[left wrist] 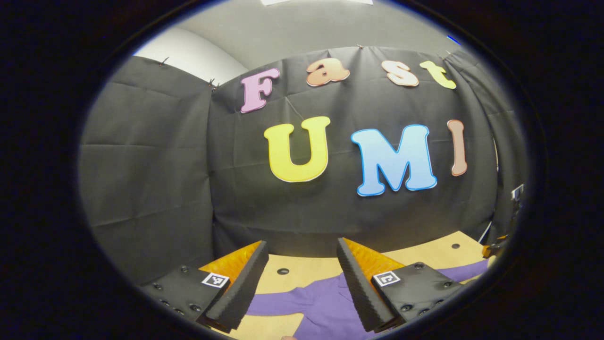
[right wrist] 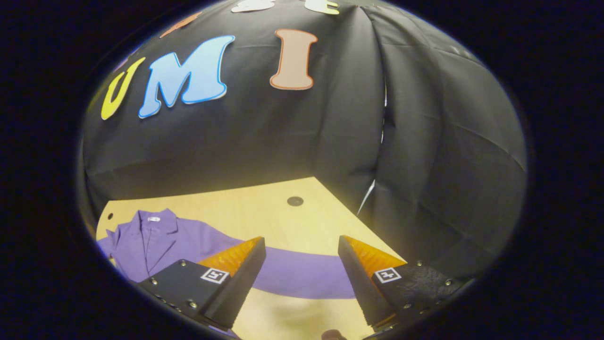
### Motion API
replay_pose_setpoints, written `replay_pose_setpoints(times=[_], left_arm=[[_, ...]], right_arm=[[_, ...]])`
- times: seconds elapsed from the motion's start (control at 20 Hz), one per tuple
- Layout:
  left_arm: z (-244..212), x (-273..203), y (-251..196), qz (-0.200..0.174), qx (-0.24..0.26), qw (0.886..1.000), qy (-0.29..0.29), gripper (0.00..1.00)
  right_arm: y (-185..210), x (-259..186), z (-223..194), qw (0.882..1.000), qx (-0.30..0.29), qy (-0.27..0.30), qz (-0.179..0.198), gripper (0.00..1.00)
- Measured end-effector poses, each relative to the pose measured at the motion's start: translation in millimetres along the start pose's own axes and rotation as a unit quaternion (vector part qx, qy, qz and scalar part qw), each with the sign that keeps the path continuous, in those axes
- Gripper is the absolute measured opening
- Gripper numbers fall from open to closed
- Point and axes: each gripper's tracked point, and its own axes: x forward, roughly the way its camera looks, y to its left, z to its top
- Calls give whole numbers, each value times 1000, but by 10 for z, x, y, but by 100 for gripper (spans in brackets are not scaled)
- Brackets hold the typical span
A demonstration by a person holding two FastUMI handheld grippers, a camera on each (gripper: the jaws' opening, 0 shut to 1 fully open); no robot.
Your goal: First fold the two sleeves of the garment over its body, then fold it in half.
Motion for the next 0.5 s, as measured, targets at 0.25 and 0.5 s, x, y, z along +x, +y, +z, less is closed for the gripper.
replay_pose_setpoints(times=[0.25, 0.5], left_arm=[[-76, -17, -1, 3, -4, 1000, 10, 94], [-137, -41, 35, 9, -10, 1000, 19, 94]], right_arm=[[-168, 278, -499, 998, 1, 70, -9, 96], [-338, 486, -866, 992, 29, 122, -21, 96]])
